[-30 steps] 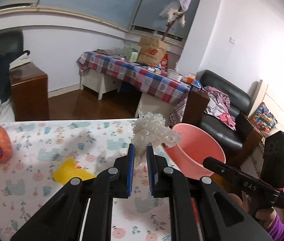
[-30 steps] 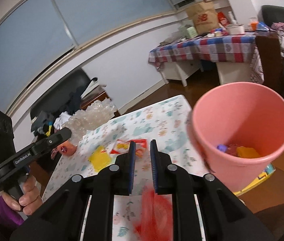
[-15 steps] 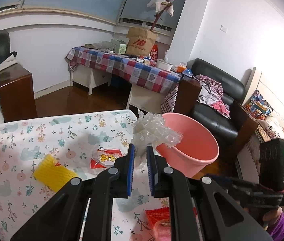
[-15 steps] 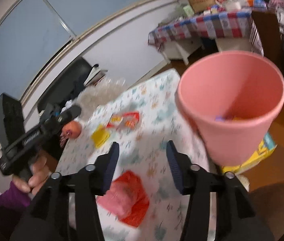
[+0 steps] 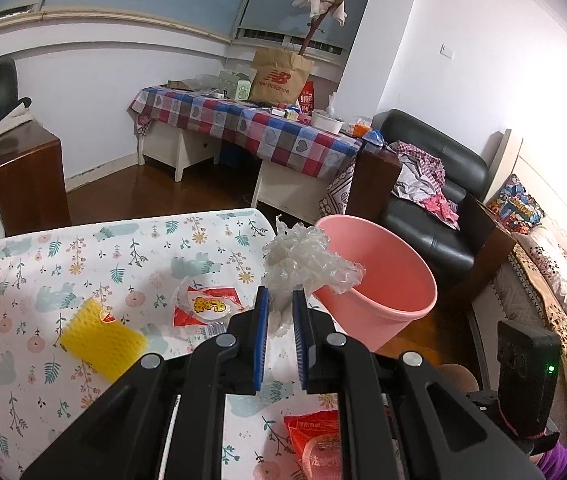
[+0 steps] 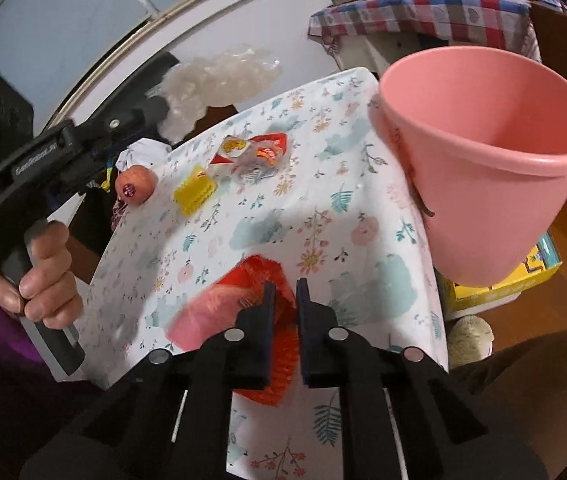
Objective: Collect trash
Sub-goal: 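Carry the bubble wrap and red mesh bag over the pink bucket with both tools, then open both tools to drop the bubble wrap and mesh bag into the bucket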
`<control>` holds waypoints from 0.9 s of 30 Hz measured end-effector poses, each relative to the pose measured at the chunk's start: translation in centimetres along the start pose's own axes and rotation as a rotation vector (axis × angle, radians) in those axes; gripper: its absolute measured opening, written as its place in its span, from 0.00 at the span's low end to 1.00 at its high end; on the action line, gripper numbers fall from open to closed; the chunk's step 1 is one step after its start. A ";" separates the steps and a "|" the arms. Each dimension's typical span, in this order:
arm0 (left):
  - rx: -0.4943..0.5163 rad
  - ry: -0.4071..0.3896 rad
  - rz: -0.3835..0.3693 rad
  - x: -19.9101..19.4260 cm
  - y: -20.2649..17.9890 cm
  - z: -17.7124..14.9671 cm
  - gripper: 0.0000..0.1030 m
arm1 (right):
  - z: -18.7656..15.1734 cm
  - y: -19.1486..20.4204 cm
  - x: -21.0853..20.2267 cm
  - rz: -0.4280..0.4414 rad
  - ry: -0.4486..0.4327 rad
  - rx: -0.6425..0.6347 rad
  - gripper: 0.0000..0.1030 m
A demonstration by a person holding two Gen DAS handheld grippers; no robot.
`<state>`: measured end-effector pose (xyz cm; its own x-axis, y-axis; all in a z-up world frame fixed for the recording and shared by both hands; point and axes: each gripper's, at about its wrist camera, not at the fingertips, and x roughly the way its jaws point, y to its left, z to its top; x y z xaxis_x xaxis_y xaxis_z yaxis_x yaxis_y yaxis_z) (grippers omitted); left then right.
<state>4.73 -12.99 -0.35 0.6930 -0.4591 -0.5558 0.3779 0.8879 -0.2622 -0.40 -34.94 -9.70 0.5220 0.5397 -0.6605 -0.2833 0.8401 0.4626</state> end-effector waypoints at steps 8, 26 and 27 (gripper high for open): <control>0.042 0.011 -0.021 1.4 -1.7 0.2 0.11 | 2.5 -1.7 -5.0 -0.155 -0.282 0.018 0.08; 0.181 0.121 -0.078 9.7 -10.1 1.1 0.11 | 5.9 -8.6 -7.0 -0.493 -0.493 0.114 0.08; 0.183 0.129 -0.076 10.1 -10.3 1.1 0.11 | 5.8 -8.8 -7.0 -0.498 -0.492 0.116 0.08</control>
<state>8.52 -26.78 -2.38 0.5783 -0.5069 -0.6392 0.5391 0.8255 -0.1669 3.16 -46.42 -5.71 0.8776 -0.0173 -0.4791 0.1571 0.9546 0.2532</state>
